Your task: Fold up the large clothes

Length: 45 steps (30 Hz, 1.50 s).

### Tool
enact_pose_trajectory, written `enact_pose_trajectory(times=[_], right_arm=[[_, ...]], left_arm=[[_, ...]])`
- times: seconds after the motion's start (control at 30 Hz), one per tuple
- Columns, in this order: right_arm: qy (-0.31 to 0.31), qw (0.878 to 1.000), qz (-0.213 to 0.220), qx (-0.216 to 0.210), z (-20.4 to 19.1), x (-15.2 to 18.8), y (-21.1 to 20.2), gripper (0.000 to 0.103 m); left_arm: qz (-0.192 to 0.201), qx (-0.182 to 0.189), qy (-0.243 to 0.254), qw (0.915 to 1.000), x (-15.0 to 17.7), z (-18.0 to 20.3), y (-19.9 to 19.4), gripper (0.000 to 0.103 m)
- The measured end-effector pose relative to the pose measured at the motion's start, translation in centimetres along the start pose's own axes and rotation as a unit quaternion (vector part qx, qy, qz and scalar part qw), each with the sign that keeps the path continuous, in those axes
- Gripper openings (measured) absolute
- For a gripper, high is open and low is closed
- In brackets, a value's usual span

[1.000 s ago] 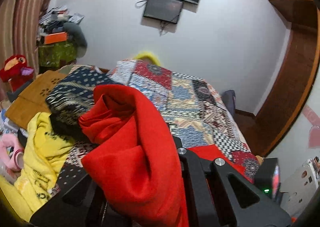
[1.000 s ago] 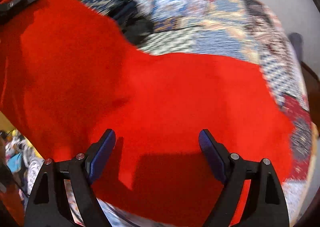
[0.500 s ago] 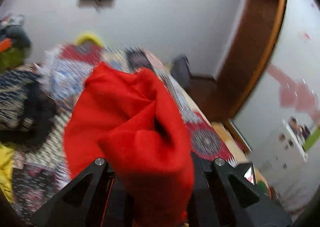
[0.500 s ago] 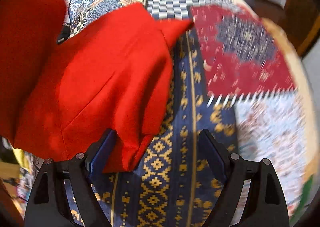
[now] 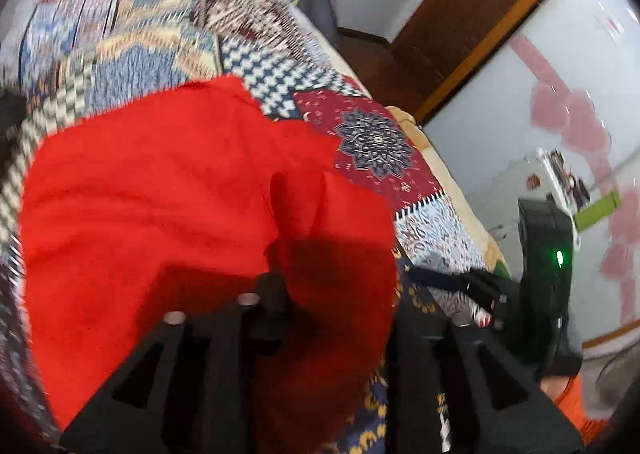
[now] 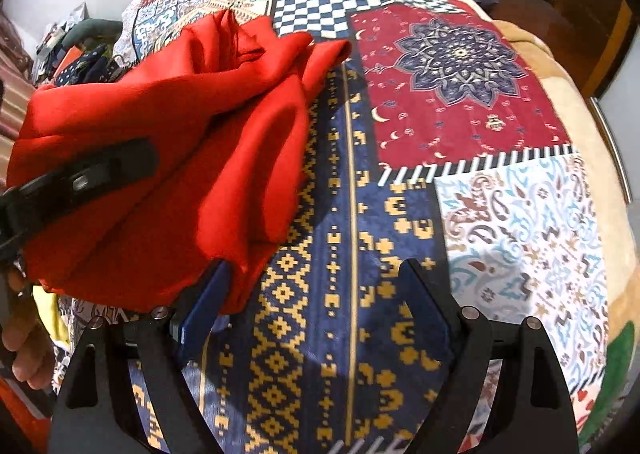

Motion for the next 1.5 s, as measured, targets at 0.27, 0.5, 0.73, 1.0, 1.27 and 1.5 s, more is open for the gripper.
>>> enact_pose_trajectory(times=[0.27,0.5,0.73,1.0,1.27,1.5], right_arm=[[-0.016,0.999,0.046,-0.004,-1.5,-1.1,-4.5,0.084],[-0.028,0.995,0.071,-0.069,-6.2,-2.9,-6.9,0.084],[-0.015,0.994,0.055,-0.090,-9.5,-4.3,-3.4,0.084],[-0.005,0.995,0.045,-0.088,-9.4,-5.7,-2.7,0.026],[-0.079,0.988,0.126,-0.047,-9.9,-5.5,-7.9,0.012],[-0.064,0.995,0.074,-0.015,-6.6,-3.0,-2.9,0.012]], left_arm=[[0.103,-0.102,0.091,0.9853,0.2,1.0,-8.6,0.055],[0.125,-0.202,0.050,0.9701,1.7,-5.9,-12.2,0.069],[0.052,-0.172,-0.026,0.9834,6.2,-11.3,-9.0,0.069],[0.059,-0.154,-0.067,0.9840,8.1,-12.5,-8.4,0.086],[0.068,-0.159,-0.036,0.9843,7.0,-10.8,-9.5,0.086],[0.048,-0.167,-0.033,0.9842,8.4,-10.7,-7.4,0.089]])
Point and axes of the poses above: each gripper's, at about its wrist camera, not at the fingertips, and y roughly the way its jaws point, z to its right, x to its underside, the point moved 9 cm from there along y, roughly the way its jaws point, and after that the axes turned 4 degrees about -z, right-handed, at the moved point
